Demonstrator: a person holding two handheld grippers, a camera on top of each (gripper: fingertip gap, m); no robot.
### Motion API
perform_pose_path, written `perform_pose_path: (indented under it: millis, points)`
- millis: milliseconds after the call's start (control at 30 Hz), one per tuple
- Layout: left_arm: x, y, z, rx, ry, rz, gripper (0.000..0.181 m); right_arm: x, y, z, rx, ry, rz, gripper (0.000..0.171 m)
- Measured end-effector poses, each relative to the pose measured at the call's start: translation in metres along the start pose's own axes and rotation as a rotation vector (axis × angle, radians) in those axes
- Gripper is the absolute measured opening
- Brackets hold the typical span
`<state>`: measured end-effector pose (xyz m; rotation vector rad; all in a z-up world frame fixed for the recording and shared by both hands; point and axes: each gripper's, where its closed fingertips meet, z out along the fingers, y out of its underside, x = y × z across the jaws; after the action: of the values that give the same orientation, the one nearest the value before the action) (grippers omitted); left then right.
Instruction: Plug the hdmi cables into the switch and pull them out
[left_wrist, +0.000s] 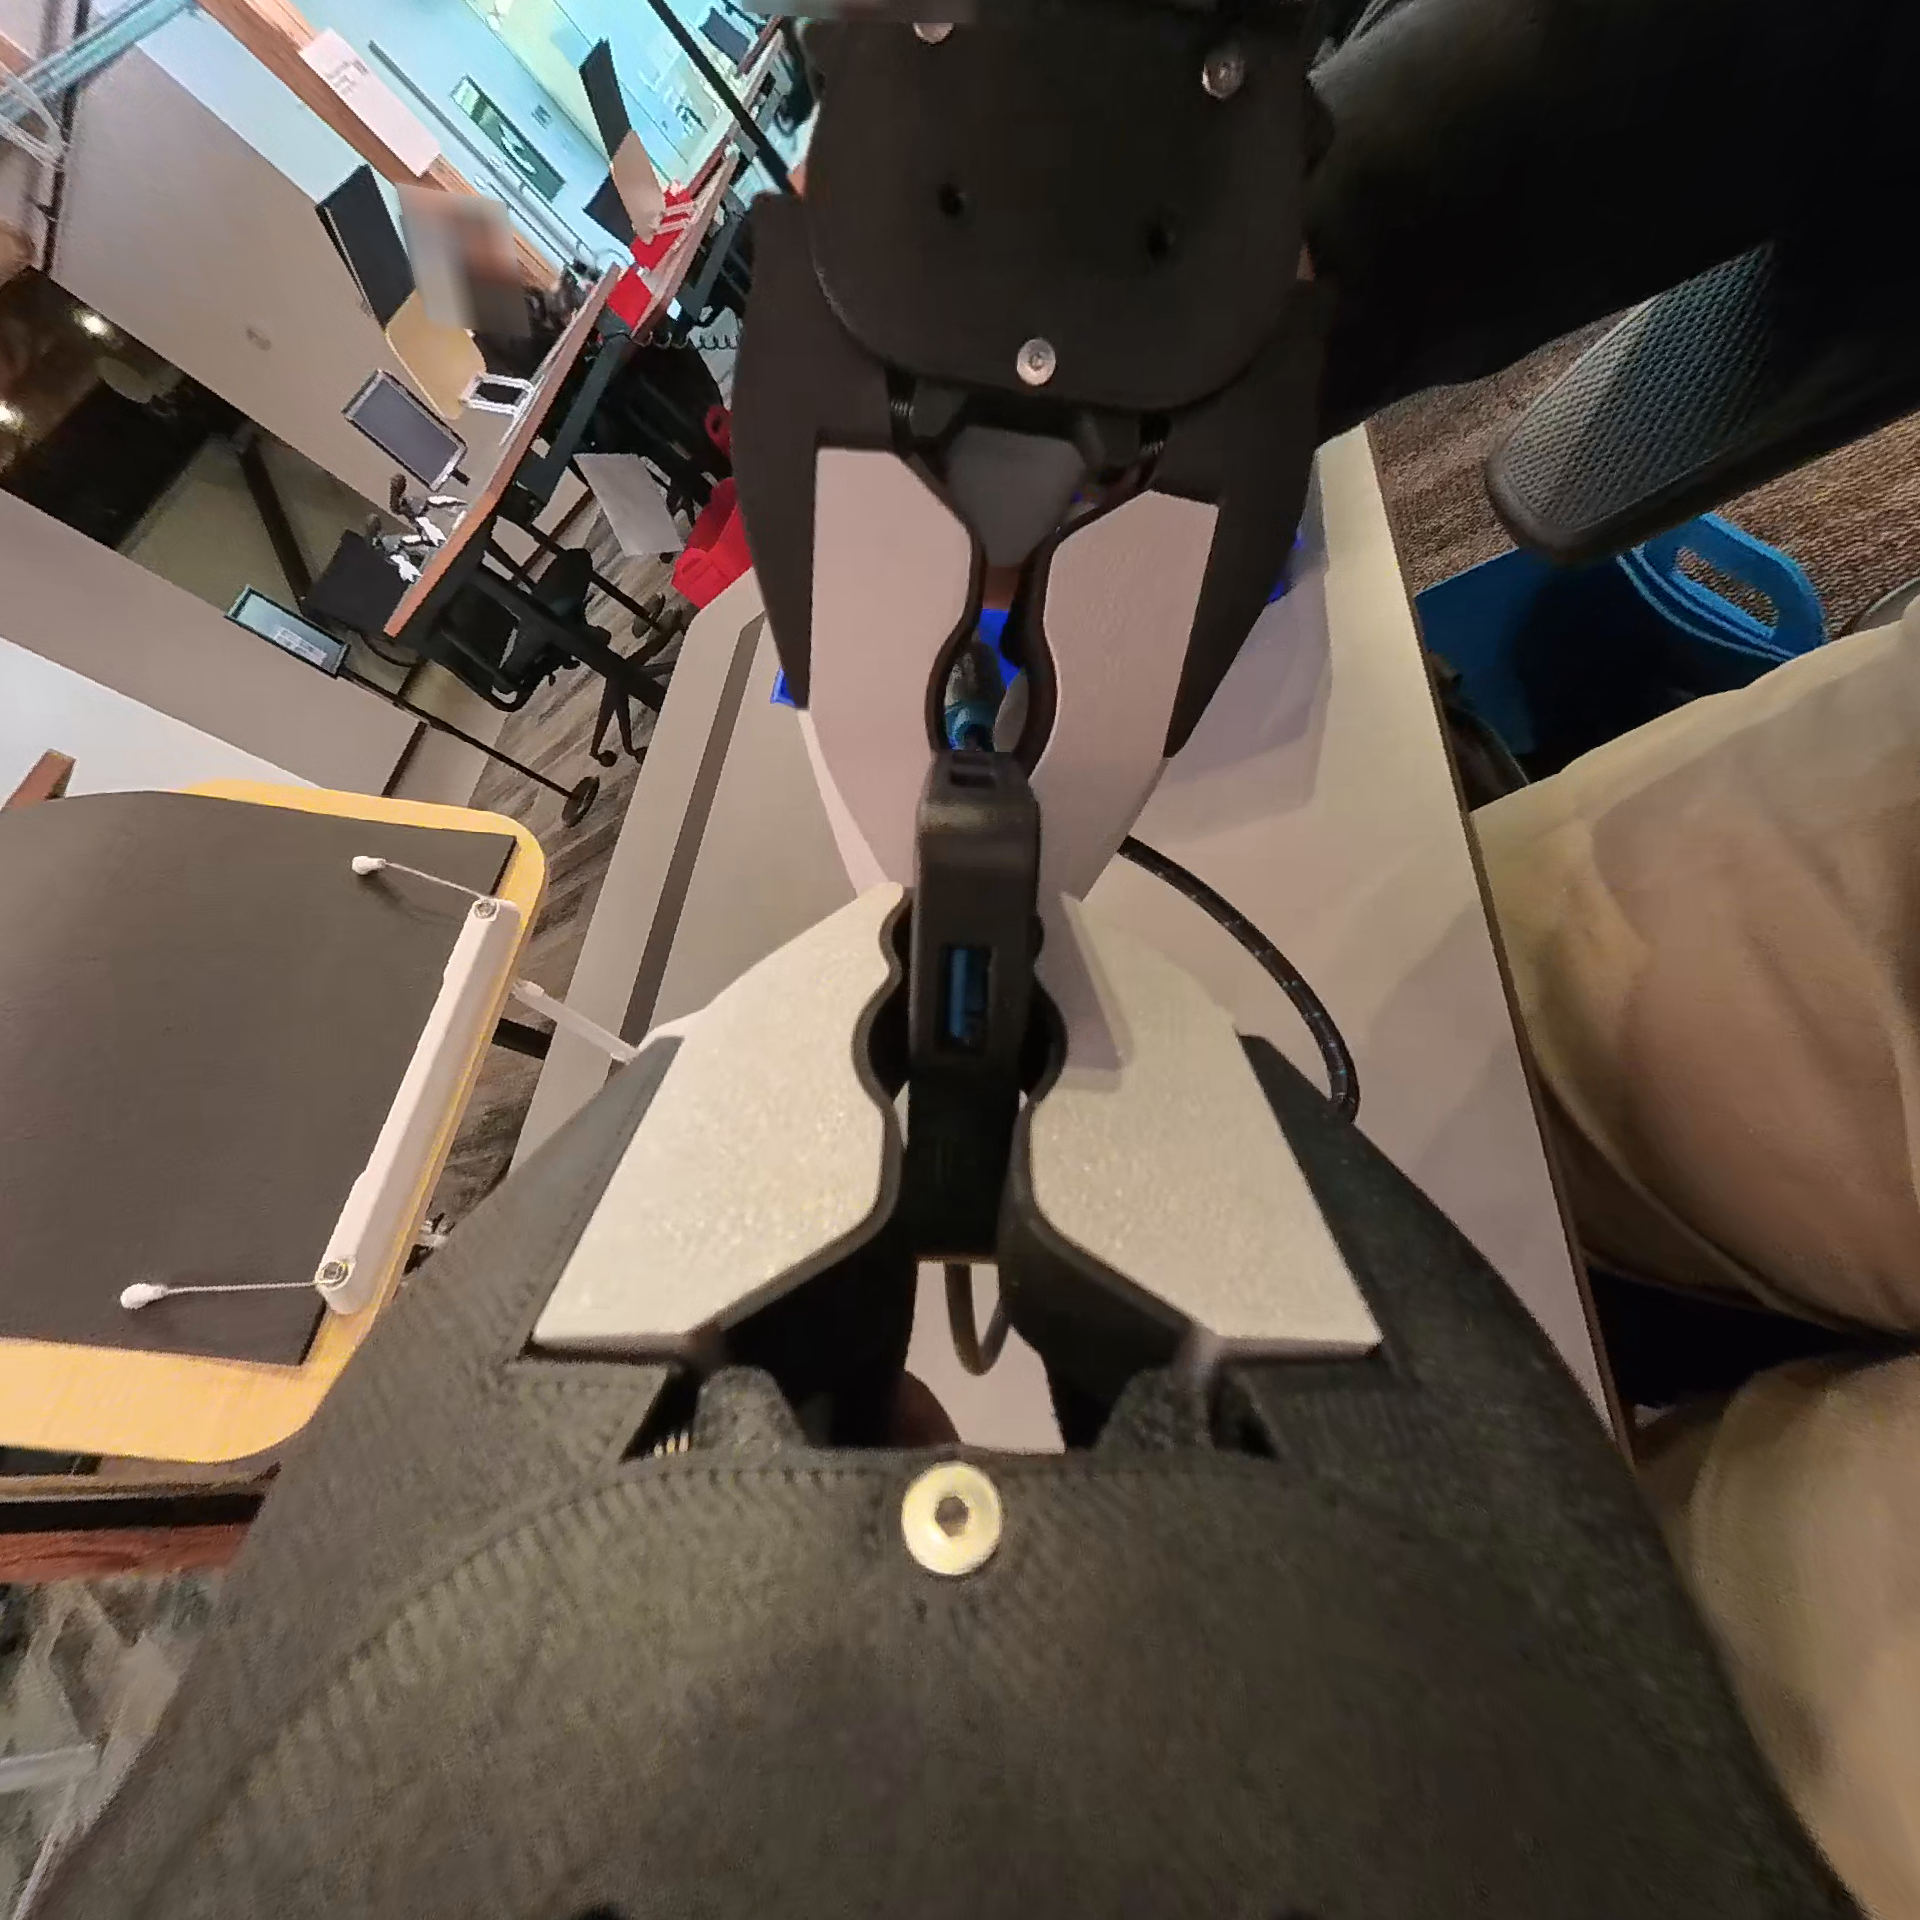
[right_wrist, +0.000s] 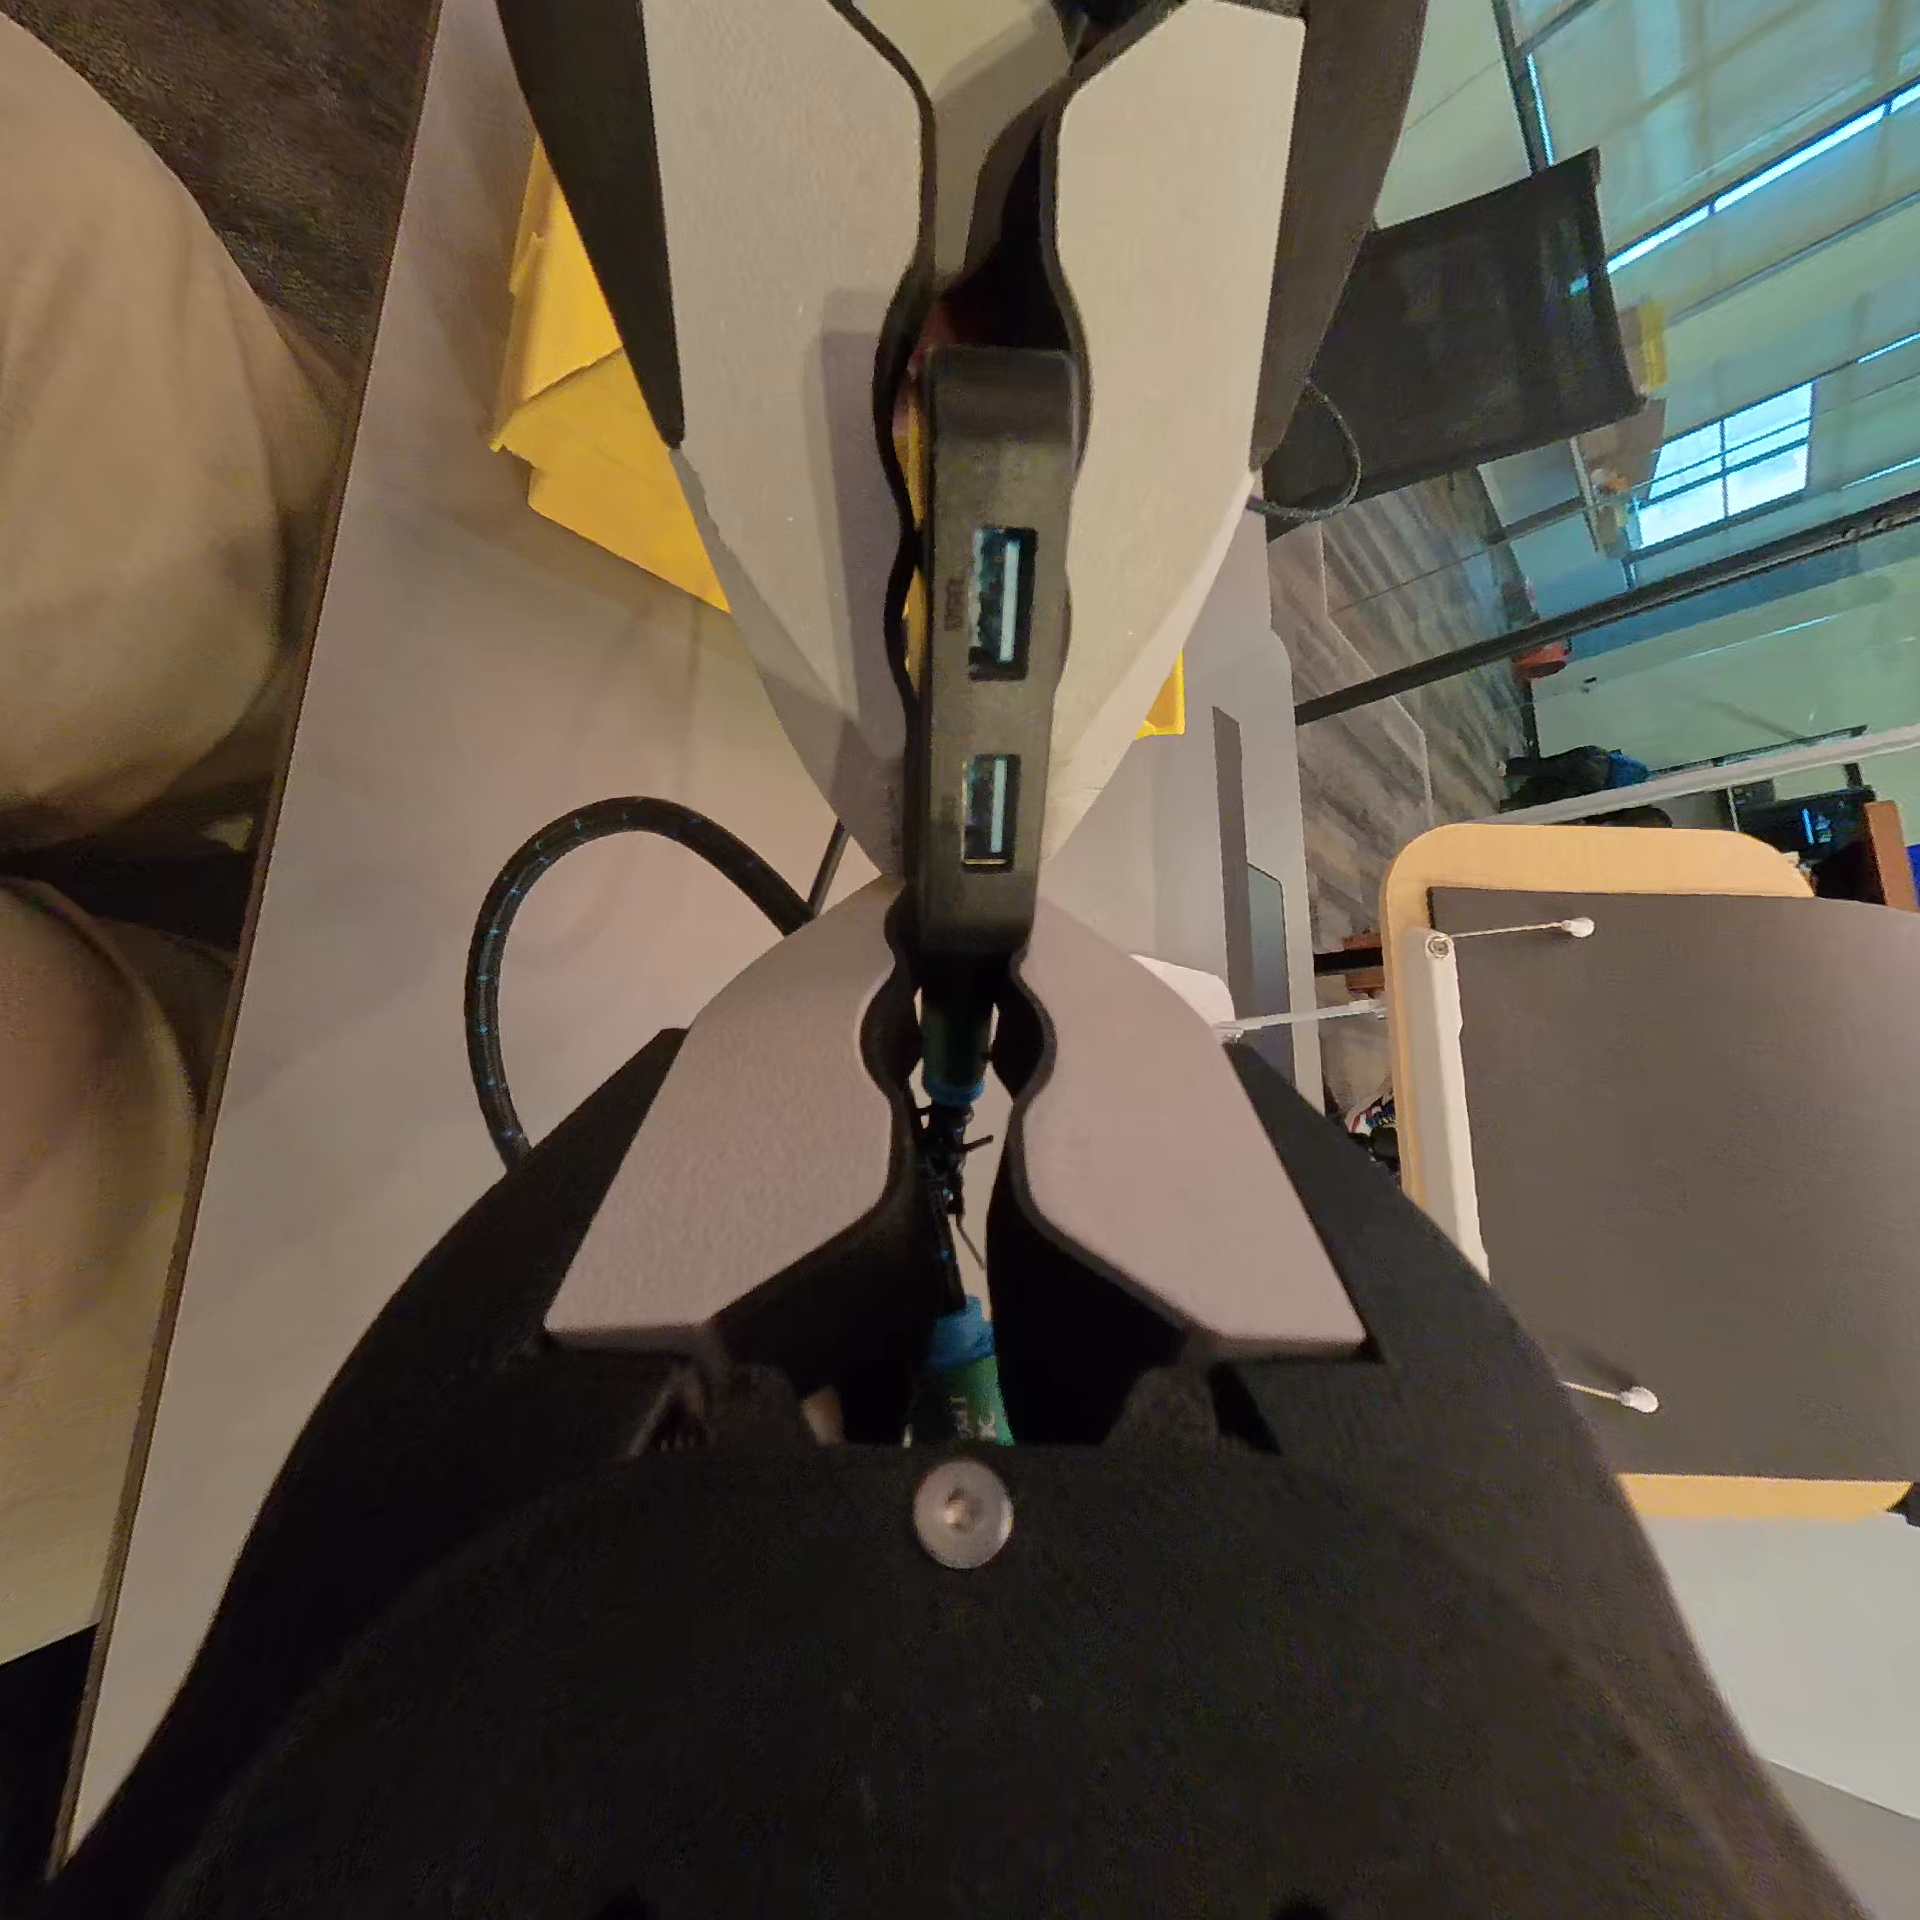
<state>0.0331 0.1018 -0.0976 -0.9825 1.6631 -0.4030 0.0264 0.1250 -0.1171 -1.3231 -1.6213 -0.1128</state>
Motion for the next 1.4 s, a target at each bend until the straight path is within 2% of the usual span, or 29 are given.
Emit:
perform_pose_path:
  millis: [167, 267, 367, 600, 667, 700, 733, 800, 867, 933, 1067, 1200, 1300, 1400]
  points:
    - [-0.001, 0.001, 0.002, -0.049, -0.009, 0.012, 0.015, 0.001, 0.003, 0.001, -0.019, 0.000, 0.012, 0.009]
    - [-0.001, 0.001, 0.003, -0.099, -0.014, 0.019, 0.014, 0.002, 0.006, 0.002, -0.094, 0.029, -0.041, 0.009]
    - [0.000, -0.002, 0.000, -0.162, -0.017, 0.072, 0.014, 0.001, 0.002, 0.000, -0.066, 0.014, -0.032, 0.009]
    - [0.000, -0.013, -0.008, 0.008, 0.064, -0.105, 0.014, 0.001, -0.009, -0.010, 0.029, -0.025, 0.025, 0.009]
    - [-0.023, -0.021, -0.033, 0.119, 0.030, -0.220, 0.014, 0.010, 0.038, -0.013, -0.123, 0.004, 0.035, 0.008]
    - [-0.041, -0.023, -0.053, 0.167, -0.006, -0.269, 0.014, 0.015, 0.055, -0.019, -0.122, 0.010, 0.092, 0.008]
    - [-0.049, -0.015, -0.060, 0.109, -0.041, -0.228, 0.014, 0.021, 0.055, -0.026, -0.093, 0.017, 0.123, 0.008]
    - [-0.043, -0.015, -0.053, 0.091, -0.038, -0.173, 0.015, 0.029, 0.044, -0.028, -0.089, 0.024, 0.125, 0.008]
    - [-0.036, -0.002, -0.038, -0.013, -0.045, -0.105, 0.015, 0.030, 0.052, -0.025, -0.120, 0.024, 0.140, 0.008]
    - [-0.036, 0.004, -0.034, -0.027, -0.047, -0.115, 0.015, 0.030, 0.060, -0.030, -0.113, 0.021, 0.171, 0.008]
    - [-0.043, 0.017, -0.035, -0.041, -0.075, -0.138, 0.015, 0.073, 0.080, -0.077, -0.122, 0.199, 0.277, 0.008]
    - [-0.042, 0.025, -0.035, -0.066, -0.077, -0.128, 0.015, 0.106, 0.125, -0.140, -0.184, 0.347, 0.440, 0.008]
    - [-0.042, 0.031, -0.034, -0.096, -0.087, -0.109, 0.014, 0.111, 0.169, -0.180, -0.268, 0.437, 0.546, 0.008]
    - [-0.041, 0.036, -0.031, -0.108, -0.085, -0.107, 0.014, 0.095, 0.212, -0.201, -0.348, 0.437, 0.684, 0.008]
